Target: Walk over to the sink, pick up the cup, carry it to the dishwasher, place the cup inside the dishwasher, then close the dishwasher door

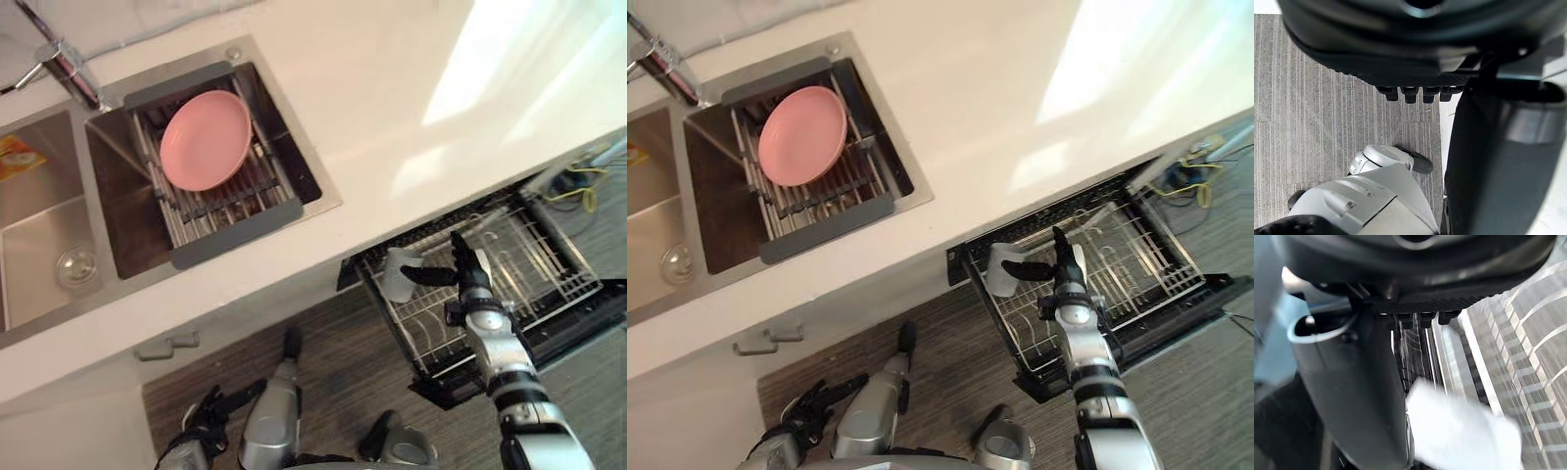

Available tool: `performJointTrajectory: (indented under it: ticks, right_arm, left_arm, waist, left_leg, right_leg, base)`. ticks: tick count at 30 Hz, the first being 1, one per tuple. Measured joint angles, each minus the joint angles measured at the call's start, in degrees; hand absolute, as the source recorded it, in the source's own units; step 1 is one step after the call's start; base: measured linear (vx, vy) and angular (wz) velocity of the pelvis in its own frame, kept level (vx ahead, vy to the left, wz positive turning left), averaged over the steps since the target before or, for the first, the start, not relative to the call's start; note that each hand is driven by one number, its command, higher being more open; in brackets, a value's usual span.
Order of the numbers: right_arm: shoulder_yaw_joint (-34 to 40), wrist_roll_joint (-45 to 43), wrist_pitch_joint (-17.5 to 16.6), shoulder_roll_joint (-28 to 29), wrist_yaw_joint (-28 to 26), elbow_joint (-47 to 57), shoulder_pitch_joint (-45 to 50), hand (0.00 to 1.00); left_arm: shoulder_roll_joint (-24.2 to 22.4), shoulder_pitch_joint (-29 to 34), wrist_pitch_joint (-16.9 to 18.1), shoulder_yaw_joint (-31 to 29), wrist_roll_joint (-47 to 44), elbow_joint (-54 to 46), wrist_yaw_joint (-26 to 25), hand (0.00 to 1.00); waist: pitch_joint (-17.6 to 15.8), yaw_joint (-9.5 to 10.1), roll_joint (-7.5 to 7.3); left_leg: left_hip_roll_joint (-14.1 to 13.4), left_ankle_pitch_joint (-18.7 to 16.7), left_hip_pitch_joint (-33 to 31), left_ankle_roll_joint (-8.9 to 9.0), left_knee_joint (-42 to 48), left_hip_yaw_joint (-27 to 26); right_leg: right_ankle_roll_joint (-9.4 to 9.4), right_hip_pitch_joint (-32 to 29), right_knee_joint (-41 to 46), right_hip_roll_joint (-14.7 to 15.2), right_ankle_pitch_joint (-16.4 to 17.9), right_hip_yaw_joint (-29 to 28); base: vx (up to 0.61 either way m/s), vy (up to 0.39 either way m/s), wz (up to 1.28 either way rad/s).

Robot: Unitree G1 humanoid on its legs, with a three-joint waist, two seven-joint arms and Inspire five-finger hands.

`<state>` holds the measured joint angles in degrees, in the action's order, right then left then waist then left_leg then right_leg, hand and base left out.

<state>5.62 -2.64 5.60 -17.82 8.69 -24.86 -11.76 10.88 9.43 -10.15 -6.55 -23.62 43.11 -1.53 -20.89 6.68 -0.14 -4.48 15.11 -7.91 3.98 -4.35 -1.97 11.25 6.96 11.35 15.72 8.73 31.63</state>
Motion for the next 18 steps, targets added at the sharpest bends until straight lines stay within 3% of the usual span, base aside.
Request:
performJointTrajectory:
  ticks: [4,10,11,13,15,17,18]
  right_arm:
    - [6.36,-3.15,-1.50,2.50,-0.24,8.34,8.34,1.00]
    - [9.80,-21.88,-3.17,7.34,-10.05,21.17,18.62,1.00]
    - [9.81,-23.13,-3.39,8.04,-10.66,22.75,19.84,1.00]
    - [9.97,-26.62,-5.23,9.02,-12.68,29.13,24.38,1.00]
    - [11.36,-28.81,-7.15,9.01,-13.90,32.23,25.39,1.00]
    - [12.70,-30.17,-10.13,9.00,-15.22,34.48,24.46,1.00]
    - [12.83,-31.68,-12.07,8.99,-16.82,35.89,23.45,1.00]
  left_arm:
    - [-0.63,2.07,-0.31,-1.20,-0.49,1.54,-1.86,1.00]
    - [-1.88,3.85,-0.72,-4.28,-3.21,4.83,-2.86,1.00]
    - [-2.06,3.82,-0.70,-4.67,-3.18,5.03,-2.94,1.00]
    - [-2.70,3.55,-0.03,-4.87,-2.21,5.04,-3.02,1.00]
    - [-3.02,2.89,0.10,-4.70,-2.07,5.97,-2.22,1.00]
    - [-3.55,2.88,0.18,-4.20,-2.08,6.69,-0.52,1.00]
    - [-3.71,2.82,0.19,-3.99,-2.06,6.87,0.66,1.00]
  waist:
    - [3.04,-2.51,0.28]
    - [6.57,-6.35,1.25]
    - [6.79,-6.95,1.39]
    - [7.09,-9.76,1.87]
    - [7.83,-10.41,3.12]
    - [8.50,-10.18,4.35]
    - [8.73,-9.95,4.96]
  left_leg:
    - [-1.35,-1.27,1.39,0.21,1.46,-3.28]
    - [-4.73,-3.58,3.10,0.71,2.71,-8.56]
    - [-5.60,-3.98,2.90,0.12,3.40,-11.24]
    - [-9.94,-6.59,1.60,-3.43,9.60,-25.33]
    - [-13.35,-7.92,0.94,-6.09,15.27,-34.10]
    - [-13.61,-9.65,0.81,-6.79,18.58,-36.20]
    - [-13.23,-10.87,0.83,-6.31,19.71,-36.27]
  right_leg:
    - [-0.54,-0.10,-0.83,-0.85,-0.94,-3.60]
    - [-1.25,1.04,-3.20,-3.65,-1.89,-6.28]
    - [-1.64,1.66,-3.64,-3.89,-2.35,-5.59]
    - [-1.72,4.98,-5.68,-3.92,-3.07,-0.39]
    - [-1.62,6.72,-5.77,-3.50,-3.01,2.91]
    - [-0.63,7.72,-5.19,-2.21,-2.40,4.07]
    - [0.05,8.07,-4.58,-1.30,-1.99,4.16]
  base:
    - [-0.08,-0.011,-0.44]
    - [-0.06,-0.041,-0.32]
    - [-0.03,-0.073,0.45]
    - [0.03,-0.064,0.98]
    - [0.03,0.014,0.93]
    - [0.03,0.093,0.45]
    - [0.04,0.120,0.13]
